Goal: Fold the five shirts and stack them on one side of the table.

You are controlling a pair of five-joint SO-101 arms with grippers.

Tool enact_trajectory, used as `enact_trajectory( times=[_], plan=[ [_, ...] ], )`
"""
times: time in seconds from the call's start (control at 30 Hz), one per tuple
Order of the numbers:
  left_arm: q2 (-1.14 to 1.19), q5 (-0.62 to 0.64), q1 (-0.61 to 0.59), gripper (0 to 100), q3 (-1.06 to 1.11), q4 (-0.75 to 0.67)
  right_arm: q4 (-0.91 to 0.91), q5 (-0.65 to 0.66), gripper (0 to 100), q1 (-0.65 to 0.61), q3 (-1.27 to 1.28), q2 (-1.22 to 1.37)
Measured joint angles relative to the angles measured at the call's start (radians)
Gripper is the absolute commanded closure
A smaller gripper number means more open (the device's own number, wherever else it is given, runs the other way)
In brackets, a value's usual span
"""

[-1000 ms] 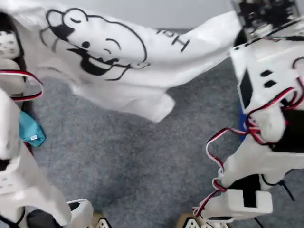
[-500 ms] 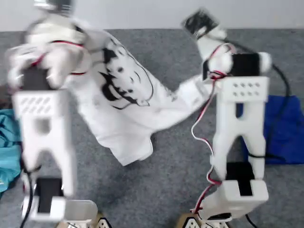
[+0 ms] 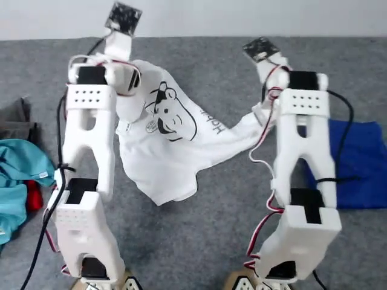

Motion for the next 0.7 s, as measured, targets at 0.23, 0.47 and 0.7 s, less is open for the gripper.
enact_trajectory(
  times=[0.23, 0.47, 0.7],
  plan=[
    [0.0, 0.0, 0.026, 83, -0.365, 0.305, -0.049, -0.035, 98.8, 0.137, 0.0, 0.0],
    [-0.002, -0.04, 0.072, 88, -0.488, 0.508, -0.044, -0.084, 98.8, 0.226, 0.0, 0.0],
    [-0.091, -0.187, 0.158, 89, -0.144, 0.512, -0.011, -0.098, 98.8, 0.216, 0.0, 0.0]
  ],
)
